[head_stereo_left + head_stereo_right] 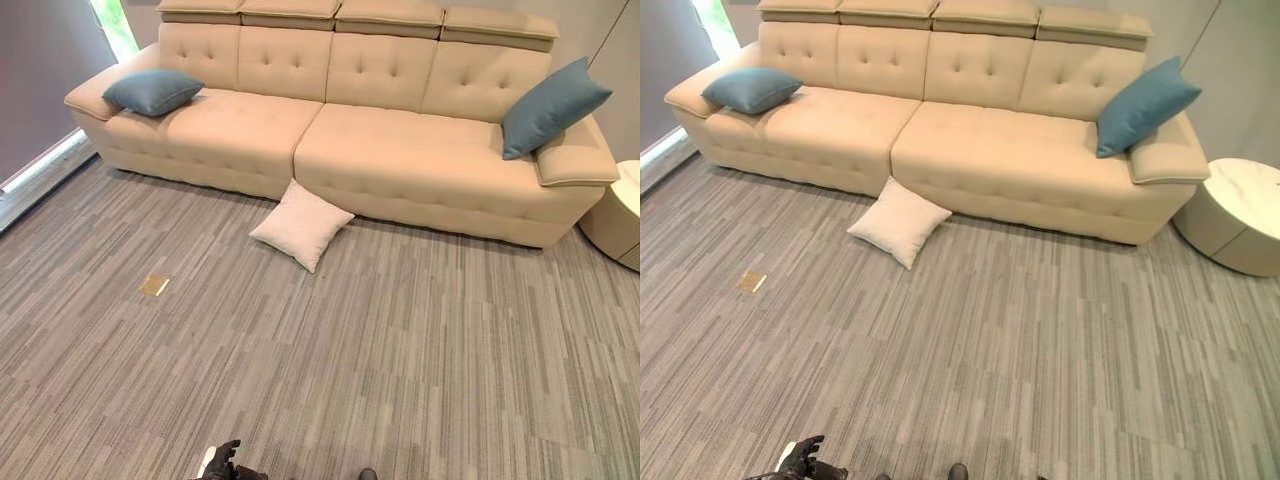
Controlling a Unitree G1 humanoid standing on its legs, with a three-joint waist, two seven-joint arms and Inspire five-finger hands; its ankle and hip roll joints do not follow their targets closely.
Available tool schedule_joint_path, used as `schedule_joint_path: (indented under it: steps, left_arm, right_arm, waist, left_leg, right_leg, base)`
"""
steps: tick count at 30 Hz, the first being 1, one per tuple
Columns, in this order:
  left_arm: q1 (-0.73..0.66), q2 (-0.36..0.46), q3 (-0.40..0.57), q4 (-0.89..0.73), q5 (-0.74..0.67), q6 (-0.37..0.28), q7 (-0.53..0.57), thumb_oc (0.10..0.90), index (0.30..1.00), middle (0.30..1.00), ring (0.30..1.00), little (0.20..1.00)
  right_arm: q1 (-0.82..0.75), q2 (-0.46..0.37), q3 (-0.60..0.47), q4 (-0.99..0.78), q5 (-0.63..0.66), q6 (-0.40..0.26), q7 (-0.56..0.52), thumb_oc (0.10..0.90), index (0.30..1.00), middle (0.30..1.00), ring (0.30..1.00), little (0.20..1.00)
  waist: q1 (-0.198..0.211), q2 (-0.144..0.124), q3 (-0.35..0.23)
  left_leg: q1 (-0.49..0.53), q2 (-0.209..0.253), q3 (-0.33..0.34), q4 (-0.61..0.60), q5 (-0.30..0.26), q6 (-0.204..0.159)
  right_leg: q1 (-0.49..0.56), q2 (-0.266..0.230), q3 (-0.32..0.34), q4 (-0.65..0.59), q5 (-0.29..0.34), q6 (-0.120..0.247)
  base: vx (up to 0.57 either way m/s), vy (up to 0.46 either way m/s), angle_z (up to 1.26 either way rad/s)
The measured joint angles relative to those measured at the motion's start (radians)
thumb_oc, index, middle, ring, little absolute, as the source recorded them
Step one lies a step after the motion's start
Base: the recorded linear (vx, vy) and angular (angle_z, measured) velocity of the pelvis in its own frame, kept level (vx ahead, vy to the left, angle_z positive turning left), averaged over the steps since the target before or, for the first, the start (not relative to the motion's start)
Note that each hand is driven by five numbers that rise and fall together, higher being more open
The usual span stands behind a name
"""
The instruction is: Pick up all the scattered cushions and arrange them neatly on the sofa.
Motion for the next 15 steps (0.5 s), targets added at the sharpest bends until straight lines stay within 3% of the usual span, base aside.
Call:
schedule_joint_path:
  steps: [9, 15]
  left_arm:
    - [-0.012, 0.015, -0.049, -0.005, 0.058, 0.017, 0.000, 0.800, 0.900, 0.900, 0.900, 0.900]
    - [-0.031, 0.011, -0.092, -0.008, 0.087, 0.020, -0.002, 0.800, 0.900, 0.900, 0.900, 0.900]
  right_arm:
    - [-0.008, 0.015, 0.020, -0.025, -0.028, 0.000, 0.001, 0.800, 0.900, 0.900, 0.900, 0.900]
    - [-0.040, 0.011, 0.031, -0.024, -0.065, 0.005, 0.012, 0.800, 0.900, 0.900, 0.900, 0.900]
  waist:
    - [-0.004, -0.011, -0.014]
    - [-0.035, -0.001, -0.011]
  left_leg:
    - [-0.004, 0.002, 0.002, 0.000, 0.001, -0.001]
    - [0.005, 0.019, 0.069, 0.001, -0.001, -0.004]
  right_leg:
    - [-0.010, 0.001, 0.000, 0.000, -0.001, 0.000]
    - [-0.026, 0.011, 0.033, 0.000, -0.008, -0.002]
  base:
    - [0.00, -0.074, -0.01]
    - [0.05, -0.172, -0.31]
